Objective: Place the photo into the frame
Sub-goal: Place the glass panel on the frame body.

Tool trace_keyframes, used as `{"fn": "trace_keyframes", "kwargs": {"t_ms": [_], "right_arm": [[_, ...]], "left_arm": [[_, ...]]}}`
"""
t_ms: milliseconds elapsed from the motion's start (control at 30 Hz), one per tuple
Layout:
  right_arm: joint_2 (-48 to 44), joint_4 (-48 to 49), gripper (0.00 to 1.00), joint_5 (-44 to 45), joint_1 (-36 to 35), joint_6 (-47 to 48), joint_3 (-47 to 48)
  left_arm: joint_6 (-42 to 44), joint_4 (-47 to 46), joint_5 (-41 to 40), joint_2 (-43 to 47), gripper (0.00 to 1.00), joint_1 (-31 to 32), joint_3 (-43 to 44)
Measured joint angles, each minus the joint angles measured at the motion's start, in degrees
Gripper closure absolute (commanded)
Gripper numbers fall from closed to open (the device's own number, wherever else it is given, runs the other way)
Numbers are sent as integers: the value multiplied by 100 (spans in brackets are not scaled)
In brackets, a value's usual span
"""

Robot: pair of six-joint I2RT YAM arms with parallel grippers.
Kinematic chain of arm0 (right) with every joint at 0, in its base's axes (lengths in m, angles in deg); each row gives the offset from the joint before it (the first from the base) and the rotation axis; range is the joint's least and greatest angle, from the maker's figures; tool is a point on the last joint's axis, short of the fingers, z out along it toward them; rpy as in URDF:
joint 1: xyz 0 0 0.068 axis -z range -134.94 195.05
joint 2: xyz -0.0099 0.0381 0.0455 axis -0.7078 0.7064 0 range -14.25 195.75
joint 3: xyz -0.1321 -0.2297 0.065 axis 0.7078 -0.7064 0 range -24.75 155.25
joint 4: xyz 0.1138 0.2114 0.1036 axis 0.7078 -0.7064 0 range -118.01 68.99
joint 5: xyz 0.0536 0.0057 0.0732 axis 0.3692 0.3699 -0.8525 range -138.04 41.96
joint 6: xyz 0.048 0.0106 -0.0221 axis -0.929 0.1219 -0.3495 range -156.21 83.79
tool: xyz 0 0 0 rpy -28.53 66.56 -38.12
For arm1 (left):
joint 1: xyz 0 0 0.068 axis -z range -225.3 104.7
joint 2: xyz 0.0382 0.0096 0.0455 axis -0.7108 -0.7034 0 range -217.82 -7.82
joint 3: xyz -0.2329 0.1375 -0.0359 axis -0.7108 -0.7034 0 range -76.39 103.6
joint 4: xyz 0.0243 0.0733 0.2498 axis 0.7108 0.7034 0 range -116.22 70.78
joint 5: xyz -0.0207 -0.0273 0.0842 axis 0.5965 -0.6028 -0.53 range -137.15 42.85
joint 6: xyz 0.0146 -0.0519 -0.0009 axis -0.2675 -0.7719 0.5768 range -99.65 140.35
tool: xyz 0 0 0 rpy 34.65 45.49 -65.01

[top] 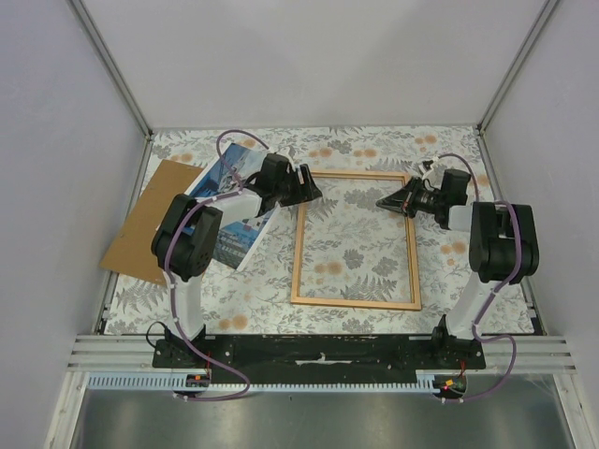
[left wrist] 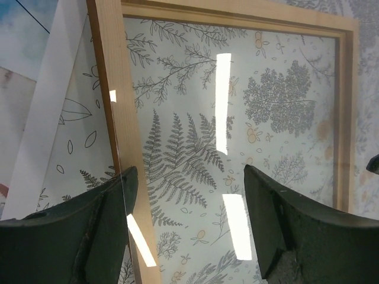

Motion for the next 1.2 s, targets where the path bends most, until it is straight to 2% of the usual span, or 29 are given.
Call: {"fn": "trace_keyframes", "kwargs": {"t_ms": [300, 667, 967, 1200], "right_arm": [[280, 164, 100, 4, 0, -138, 22], [387, 140, 100, 4, 2, -127, 105], [422, -149, 100, 15, 76, 125, 199], [422, -450, 100, 61, 181, 374, 201]], "left_arm": [[225, 734, -424, -111, 21, 0, 463], [328, 1283, -796, -162, 21, -7, 592], [313, 2055, -933, -131, 21, -7, 874], [315, 2809, -1137, 212, 22, -59, 935]]}}
